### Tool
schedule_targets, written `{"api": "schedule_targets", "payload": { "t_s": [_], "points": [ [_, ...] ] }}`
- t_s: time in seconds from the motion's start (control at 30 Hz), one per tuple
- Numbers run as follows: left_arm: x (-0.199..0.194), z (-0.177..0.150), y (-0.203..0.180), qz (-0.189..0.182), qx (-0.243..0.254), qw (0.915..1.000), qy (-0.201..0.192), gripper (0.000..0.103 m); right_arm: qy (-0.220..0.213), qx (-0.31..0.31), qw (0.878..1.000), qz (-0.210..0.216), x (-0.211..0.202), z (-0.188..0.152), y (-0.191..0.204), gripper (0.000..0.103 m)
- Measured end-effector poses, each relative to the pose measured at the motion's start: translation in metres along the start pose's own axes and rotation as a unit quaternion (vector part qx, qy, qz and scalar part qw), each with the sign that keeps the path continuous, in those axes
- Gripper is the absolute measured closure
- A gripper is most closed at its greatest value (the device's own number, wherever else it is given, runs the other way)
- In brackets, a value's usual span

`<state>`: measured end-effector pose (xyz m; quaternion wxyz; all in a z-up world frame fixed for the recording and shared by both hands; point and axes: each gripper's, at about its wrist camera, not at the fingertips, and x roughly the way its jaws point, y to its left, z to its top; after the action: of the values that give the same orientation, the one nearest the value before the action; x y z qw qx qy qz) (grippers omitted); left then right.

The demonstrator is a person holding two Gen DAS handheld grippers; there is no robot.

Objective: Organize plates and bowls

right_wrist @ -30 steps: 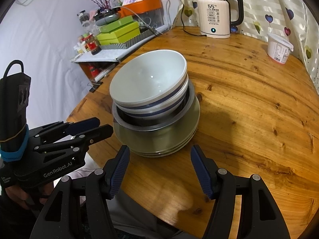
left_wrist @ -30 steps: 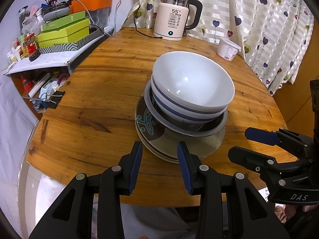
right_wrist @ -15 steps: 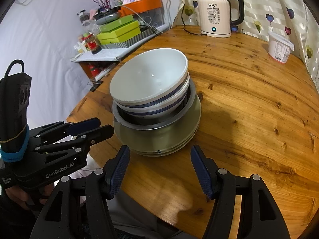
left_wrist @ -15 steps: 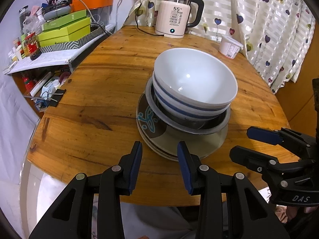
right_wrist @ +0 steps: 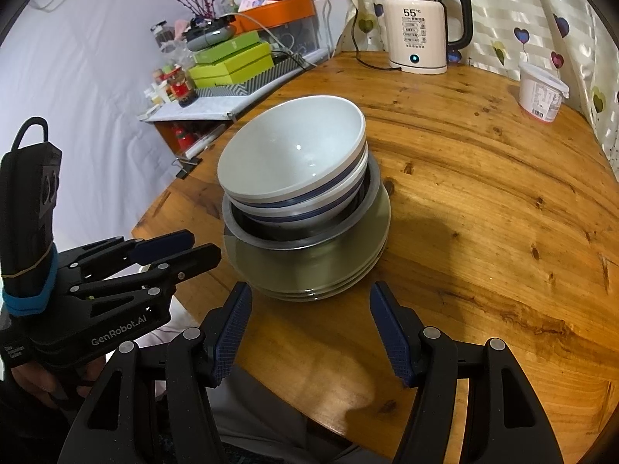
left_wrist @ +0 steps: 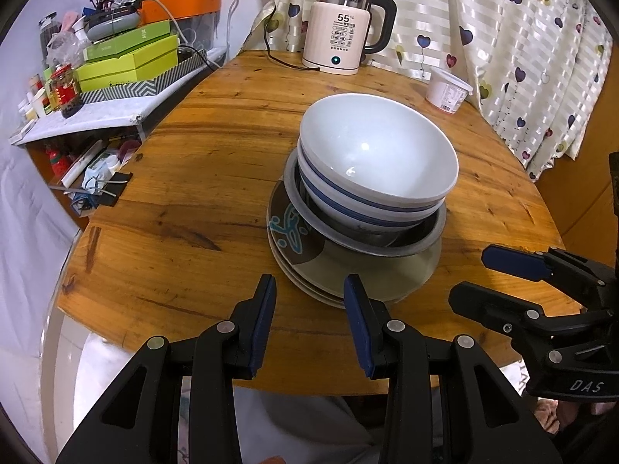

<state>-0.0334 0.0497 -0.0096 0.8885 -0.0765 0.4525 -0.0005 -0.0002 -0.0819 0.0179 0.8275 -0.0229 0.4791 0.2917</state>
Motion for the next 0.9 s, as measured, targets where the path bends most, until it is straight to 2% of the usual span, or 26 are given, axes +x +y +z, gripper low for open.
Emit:
{"api": "schedule_targets", "payload": {
  "t_s": [0.9],
  "points": [
    [-0.0004, 0.003, -0.0023, 0.002, 0.007, 1.0, -0.005, 0.065, 0.001, -0.001, 1.0, -0.001, -0.0025, -0.0008, -0.0007, 0.039]
  ]
}}
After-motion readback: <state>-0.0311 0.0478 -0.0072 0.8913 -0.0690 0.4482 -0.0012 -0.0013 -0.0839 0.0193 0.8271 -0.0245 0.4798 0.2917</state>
